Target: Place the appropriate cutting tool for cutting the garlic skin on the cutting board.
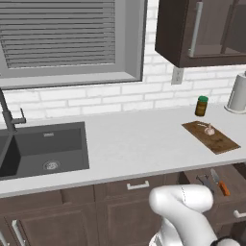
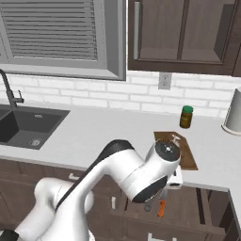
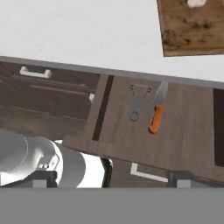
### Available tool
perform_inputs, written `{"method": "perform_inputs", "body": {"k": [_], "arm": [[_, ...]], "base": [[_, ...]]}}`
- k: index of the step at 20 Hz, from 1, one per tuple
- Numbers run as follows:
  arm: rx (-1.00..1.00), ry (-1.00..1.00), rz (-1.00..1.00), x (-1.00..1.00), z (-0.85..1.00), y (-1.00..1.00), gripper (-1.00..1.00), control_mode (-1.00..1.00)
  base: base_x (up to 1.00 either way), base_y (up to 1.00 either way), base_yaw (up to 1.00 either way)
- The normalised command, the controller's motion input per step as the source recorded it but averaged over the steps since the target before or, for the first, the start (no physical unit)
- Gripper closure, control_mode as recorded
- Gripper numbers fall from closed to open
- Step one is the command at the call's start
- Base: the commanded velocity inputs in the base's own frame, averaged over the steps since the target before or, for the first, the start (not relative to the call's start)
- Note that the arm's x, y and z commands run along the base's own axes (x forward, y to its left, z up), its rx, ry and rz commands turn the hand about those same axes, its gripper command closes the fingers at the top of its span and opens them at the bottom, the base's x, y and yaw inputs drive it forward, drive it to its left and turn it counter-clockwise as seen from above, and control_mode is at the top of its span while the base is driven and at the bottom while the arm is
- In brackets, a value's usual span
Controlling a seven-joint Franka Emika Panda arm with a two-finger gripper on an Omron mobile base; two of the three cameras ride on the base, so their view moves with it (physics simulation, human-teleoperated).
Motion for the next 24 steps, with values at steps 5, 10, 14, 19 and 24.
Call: {"method": "perform_inputs", "body": {"k": [5,10,14,19,24], "arm": [[0.00,0.39,-0.11,0.16,-0.52,-0.43,-1.00,-1.00],[0.00,0.21,-0.06,0.17,-0.71,-0.22,-1.00,-1.00],[0.00,0.09,0.00,0.38,-0.59,-0.11,-1.00,-1.00],[0.00,-0.03,0.00,0.27,-0.83,-0.03,-1.00,-1.00],[0.00,-0.01,0.00,0.24,-0.69,-0.03,-1.00,-1.00]], "base": [[0.00,0.00,0.00],[0.00,0.00,0.00],[0.00,0.00,0.00],[0.00,0.00,0.00],[0.00,0.00,0.00]]}}
